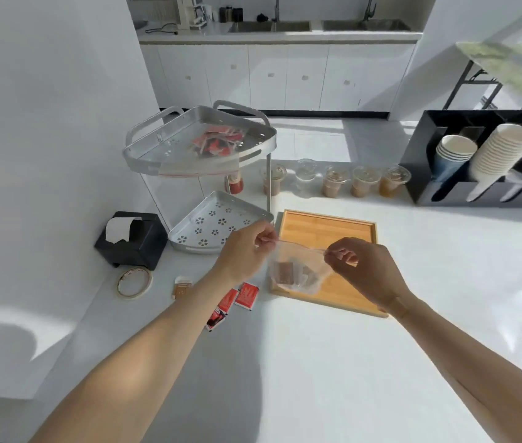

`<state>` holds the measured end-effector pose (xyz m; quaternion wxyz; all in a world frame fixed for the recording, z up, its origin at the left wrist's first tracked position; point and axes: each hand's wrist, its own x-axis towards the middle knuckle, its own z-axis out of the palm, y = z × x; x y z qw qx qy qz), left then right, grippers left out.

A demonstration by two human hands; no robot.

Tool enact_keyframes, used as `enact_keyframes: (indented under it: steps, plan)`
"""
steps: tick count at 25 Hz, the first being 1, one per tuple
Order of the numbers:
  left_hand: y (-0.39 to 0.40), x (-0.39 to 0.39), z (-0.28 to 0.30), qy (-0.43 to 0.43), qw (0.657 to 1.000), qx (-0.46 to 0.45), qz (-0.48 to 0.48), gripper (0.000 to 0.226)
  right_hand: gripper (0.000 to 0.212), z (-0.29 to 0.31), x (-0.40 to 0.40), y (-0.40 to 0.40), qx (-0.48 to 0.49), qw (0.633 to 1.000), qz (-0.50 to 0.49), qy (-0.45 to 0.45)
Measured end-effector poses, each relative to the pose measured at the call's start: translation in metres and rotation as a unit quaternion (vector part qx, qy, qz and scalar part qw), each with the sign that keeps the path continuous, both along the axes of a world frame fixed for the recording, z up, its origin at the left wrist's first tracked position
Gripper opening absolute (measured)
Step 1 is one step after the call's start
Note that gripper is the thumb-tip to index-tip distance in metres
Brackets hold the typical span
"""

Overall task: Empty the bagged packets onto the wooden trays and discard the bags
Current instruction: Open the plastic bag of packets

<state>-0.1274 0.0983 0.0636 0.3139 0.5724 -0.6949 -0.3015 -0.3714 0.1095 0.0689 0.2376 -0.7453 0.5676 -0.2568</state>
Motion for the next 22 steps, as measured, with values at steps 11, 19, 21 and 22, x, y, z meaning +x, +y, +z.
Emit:
enact_keyframes:
  steps: [11,19,21,22]
  plan:
    - [0.082,-0.086,-0.065,-0.009,0.994,0.089,-0.067,0.009,0.011,-0.06,-0.077,0.122,0.079,0.994,-0.07,-0.034]
    - [0.117,-0.12,-0.039,0.065,0.965,0.185,0.173,0.028,0.019,-0.078,-0.049,0.144,-0.055,0.993,-0.106,0.019]
    - [0.125,-0.125,-0.033,0.152,0.913,0.354,0.132,0.038,0.025,-0.082,-0.04,0.15,-0.099,0.99,-0.097,0.029]
    - [0.128,-0.126,-0.032,0.166,0.899,0.386,0.12,0.038,0.028,-0.084,-0.037,0.152,-0.109,0.989,-0.093,0.033]
